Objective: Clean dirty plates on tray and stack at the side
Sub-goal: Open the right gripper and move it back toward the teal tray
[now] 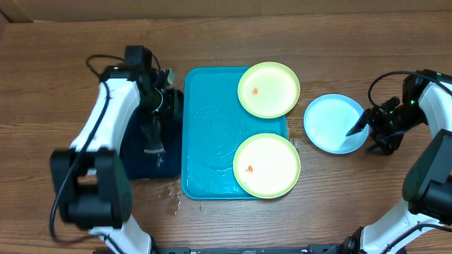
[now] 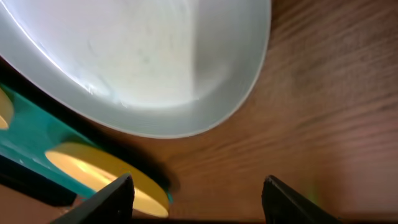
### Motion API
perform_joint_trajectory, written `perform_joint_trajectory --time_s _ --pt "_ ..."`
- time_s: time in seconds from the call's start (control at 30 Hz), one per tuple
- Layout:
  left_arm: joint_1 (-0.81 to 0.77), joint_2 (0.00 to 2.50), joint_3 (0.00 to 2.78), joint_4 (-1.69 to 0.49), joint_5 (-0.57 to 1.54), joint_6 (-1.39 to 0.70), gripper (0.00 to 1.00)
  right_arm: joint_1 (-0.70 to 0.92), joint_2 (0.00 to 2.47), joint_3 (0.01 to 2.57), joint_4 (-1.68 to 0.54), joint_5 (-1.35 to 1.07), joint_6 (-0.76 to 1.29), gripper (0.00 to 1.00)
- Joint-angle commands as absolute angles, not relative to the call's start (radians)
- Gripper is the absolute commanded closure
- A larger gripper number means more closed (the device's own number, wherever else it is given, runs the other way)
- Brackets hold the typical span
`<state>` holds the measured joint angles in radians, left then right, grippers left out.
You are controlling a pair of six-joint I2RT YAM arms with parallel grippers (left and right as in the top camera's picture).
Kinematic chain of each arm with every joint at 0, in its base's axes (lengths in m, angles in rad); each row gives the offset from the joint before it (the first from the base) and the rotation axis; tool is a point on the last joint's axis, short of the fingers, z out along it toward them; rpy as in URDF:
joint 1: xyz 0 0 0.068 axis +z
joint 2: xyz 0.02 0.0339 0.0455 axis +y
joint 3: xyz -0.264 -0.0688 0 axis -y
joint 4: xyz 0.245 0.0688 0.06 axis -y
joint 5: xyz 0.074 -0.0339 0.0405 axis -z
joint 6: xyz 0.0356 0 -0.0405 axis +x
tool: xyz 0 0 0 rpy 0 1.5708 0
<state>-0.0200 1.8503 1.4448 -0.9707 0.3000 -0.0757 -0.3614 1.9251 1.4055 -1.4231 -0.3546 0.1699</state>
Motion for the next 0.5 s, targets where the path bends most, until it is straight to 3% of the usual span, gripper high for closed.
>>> perform_joint_trajectory --time_s 0.0,0.2,0.47 --pt "-0.027 1.734 1.475 -0.990 0.302 -0.164 0.56 -0.324 1.908 1.420 -1.462 -0.383 0.095 0.33" --pt "-0.027 1.697 1.475 -1.053 0.284 -0.187 0.44 -0.180 1.908 1.420 -1.516 -0.382 0.051 0.34" --pt "-0.027 1.706 1.475 -1.134 0.152 -0.183 0.46 0.057 1.908 1.420 -1.560 -0.318 0.068 0.38"
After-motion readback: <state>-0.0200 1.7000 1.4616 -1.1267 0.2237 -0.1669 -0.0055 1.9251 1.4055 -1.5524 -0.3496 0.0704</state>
